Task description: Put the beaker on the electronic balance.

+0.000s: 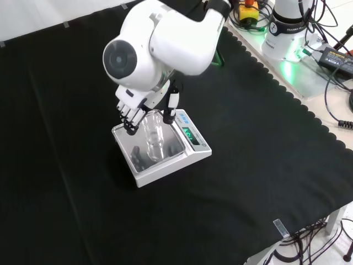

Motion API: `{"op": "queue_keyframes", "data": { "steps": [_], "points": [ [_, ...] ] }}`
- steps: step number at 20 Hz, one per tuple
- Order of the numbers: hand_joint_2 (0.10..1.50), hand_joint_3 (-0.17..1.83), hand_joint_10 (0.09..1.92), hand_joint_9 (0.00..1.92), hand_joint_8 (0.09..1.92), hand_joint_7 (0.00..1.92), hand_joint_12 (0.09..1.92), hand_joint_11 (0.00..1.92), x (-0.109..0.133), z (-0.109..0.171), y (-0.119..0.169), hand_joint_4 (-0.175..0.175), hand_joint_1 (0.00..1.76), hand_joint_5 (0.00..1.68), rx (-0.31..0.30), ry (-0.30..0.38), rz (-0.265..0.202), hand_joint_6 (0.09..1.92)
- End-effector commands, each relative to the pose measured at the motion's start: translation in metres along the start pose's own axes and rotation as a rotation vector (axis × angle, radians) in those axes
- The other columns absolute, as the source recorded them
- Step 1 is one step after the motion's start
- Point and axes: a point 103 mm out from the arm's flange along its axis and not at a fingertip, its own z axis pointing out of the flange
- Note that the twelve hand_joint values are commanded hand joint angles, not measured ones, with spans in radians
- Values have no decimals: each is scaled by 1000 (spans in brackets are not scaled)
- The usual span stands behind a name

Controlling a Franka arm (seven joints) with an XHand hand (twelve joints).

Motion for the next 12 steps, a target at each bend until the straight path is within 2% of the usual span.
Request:
{"op": "queue_keyframes", "data": {
  "steps": [1, 6, 12],
  "points": [
    [976, -173, 883, 63, 315, 0, 1425, 223, -5, -13, -16, -169, 582, 1, -37, 18, 14, 87],
    [962, -174, 891, 47, 262, 0, 1432, 215, -8, -26, -34, -168, 561, 0, -85, 65, 17, 87],
    [963, -169, 894, 43, 247, 0, 1435, 215, -9, -34, -52, -165, 540, 0, -109, 65, 30, 87]
  ]
}}
